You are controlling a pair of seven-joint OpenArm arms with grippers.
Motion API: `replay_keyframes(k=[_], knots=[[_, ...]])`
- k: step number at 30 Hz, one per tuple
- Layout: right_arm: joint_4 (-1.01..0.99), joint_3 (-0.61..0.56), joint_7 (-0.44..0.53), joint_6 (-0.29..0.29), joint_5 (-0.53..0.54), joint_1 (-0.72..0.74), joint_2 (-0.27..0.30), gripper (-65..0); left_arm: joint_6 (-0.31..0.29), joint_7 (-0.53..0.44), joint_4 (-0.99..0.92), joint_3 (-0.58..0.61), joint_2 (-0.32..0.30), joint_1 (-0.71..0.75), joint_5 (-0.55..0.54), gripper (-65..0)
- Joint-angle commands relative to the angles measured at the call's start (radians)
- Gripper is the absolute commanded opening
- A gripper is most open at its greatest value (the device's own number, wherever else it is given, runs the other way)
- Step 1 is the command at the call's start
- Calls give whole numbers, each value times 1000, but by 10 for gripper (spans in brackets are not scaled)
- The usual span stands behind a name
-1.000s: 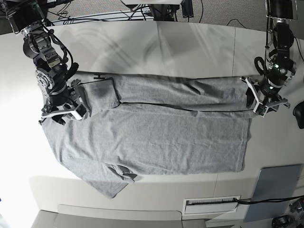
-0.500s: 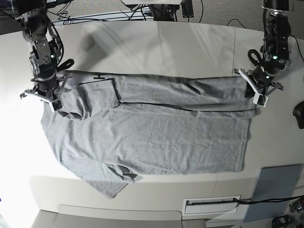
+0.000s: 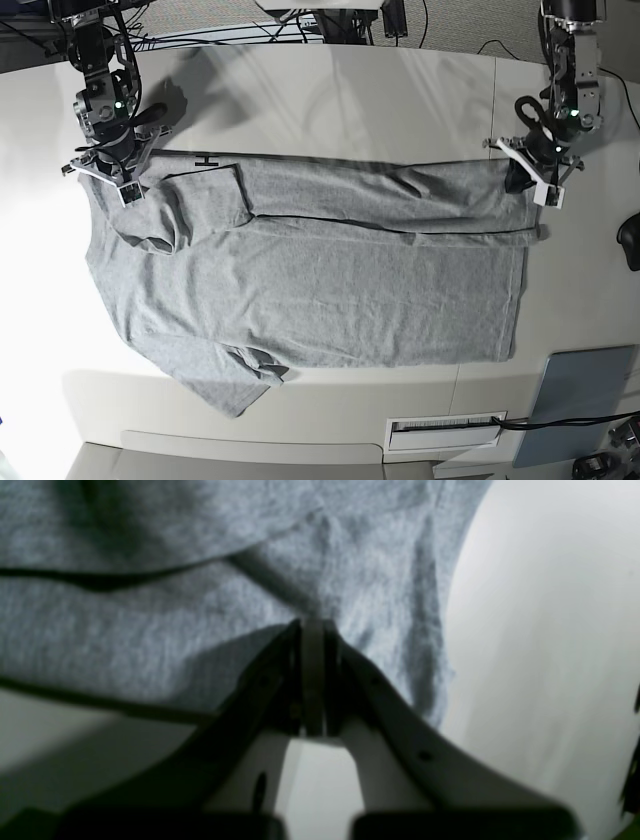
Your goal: Fold the T-shirt properly
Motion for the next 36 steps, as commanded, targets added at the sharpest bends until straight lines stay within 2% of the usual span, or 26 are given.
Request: replay_keyframes(k=[1, 6, 11, 16, 20, 26, 29, 32, 34, 36], knots=[[9, 9, -3, -4, -17, -19, 15, -650, -4, 84, -6, 3, -12, 40, 31, -650], [10, 10, 28, -13, -89, -110, 38, -650, -4, 83, 1, 3, -34, 131, 51, -650], [77, 19, 35, -82, -93, -237, 90, -650, -9, 83, 31, 3, -72, 240, 76, -650], [177, 86, 35, -87, -95, -381, 100, -650, -69, 83, 72, -3, -83, 343, 75, -650], [223, 133, 39, -87, -96, -480, 99, -650, -73, 83, 100, -12, -83, 423, 76, -650], [279, 163, 72, -90, -108, -583, 97, -650, -143, 53, 137, -86, -82, 513, 75, -650], [330, 165, 103, -113, -115, -579, 97, -650, -151, 53, 141, -123, -82, 509, 73, -650], [330, 164, 104, -109, -89, -502, 97, -650, -150, 52, 141, -148, -83, 494, 71, -650], [308, 164, 103, -89, -42, -436, 97, -650, -150, 53, 141, -149, -83, 488, 72, -650], [264, 164, 103, -41, 5, -371, 97, -650, -160, 52, 141, -148, -80, 484, 72, -650]])
